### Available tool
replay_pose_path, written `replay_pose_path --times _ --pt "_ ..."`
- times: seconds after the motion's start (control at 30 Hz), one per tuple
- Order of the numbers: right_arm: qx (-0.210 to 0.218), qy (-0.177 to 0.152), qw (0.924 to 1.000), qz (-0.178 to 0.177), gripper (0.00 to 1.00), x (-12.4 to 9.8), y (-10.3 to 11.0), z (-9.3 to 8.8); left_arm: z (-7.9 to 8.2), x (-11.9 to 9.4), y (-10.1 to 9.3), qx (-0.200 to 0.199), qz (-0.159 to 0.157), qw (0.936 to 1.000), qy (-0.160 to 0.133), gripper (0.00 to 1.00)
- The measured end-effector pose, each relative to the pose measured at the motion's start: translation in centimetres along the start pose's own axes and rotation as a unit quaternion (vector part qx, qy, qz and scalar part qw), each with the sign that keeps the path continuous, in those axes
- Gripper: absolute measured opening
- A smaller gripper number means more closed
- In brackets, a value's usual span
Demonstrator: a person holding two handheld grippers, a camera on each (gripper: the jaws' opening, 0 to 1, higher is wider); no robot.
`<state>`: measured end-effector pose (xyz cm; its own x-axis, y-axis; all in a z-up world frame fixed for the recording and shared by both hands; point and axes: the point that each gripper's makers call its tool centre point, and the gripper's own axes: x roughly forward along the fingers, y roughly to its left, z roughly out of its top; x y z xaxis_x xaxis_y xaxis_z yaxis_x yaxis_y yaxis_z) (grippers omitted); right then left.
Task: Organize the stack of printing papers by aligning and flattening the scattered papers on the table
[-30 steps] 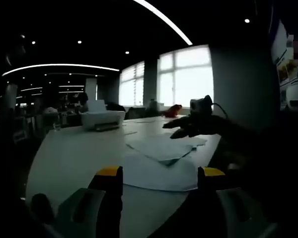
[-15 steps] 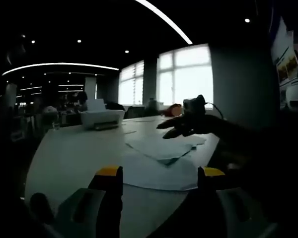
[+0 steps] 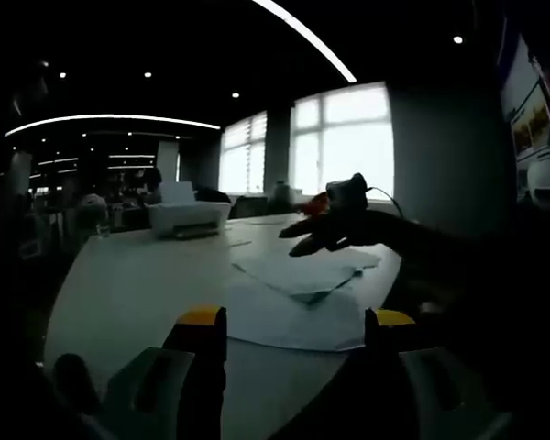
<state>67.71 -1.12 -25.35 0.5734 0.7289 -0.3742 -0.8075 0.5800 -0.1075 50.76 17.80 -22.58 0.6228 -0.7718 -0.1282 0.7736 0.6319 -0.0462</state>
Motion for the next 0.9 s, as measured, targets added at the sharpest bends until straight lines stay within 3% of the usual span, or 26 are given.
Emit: replay_pose_path --times 0.9 --pt "0.015 0.014 0.9996 0.018 0.53 2.9 -1.5 -0.3 -0.3 -0.1 0.2 -0.005 0.001 1.0000 0.001 0.64"
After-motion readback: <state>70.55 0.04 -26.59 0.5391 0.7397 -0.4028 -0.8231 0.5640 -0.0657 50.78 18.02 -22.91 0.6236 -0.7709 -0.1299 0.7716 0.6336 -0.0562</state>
